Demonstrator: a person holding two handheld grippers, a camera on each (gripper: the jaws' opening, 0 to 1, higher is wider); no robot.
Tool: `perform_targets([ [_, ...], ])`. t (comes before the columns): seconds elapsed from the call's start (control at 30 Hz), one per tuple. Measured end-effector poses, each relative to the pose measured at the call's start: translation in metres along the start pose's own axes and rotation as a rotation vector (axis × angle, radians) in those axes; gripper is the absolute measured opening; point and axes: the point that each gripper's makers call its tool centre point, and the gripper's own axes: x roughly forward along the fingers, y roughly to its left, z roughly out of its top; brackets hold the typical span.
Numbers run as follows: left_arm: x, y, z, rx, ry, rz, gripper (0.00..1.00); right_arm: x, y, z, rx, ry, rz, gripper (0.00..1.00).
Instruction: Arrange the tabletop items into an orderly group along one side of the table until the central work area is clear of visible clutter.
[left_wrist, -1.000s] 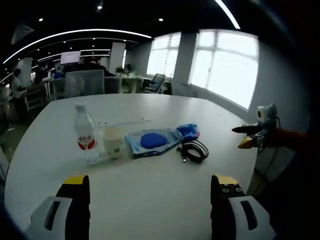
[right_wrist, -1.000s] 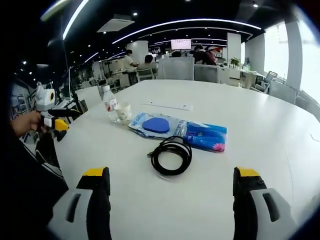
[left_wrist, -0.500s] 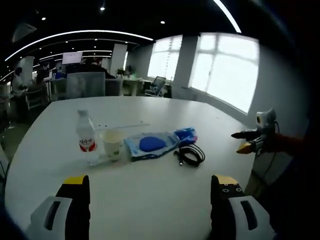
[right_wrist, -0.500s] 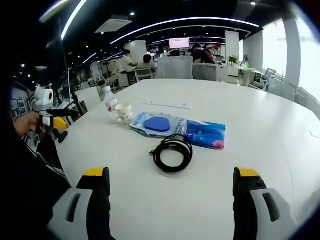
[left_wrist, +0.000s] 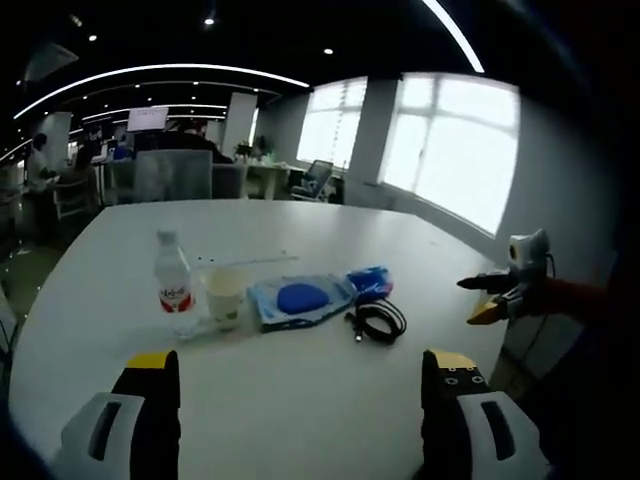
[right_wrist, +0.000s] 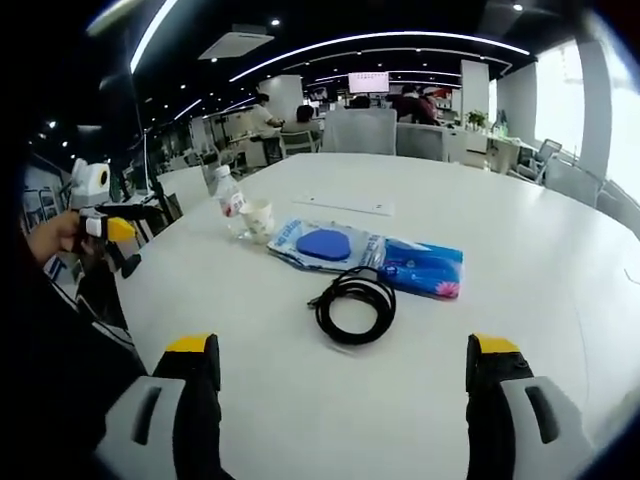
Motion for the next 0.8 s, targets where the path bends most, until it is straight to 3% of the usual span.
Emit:
perform_targets([
  [0.8, 0.0008, 0.0008, -0.0048, 0.003, 0.01, 0.002, 0.99, 0.0013, -0.003, -0.0001, 0.001, 0.015, -0.026, 0.99],
])
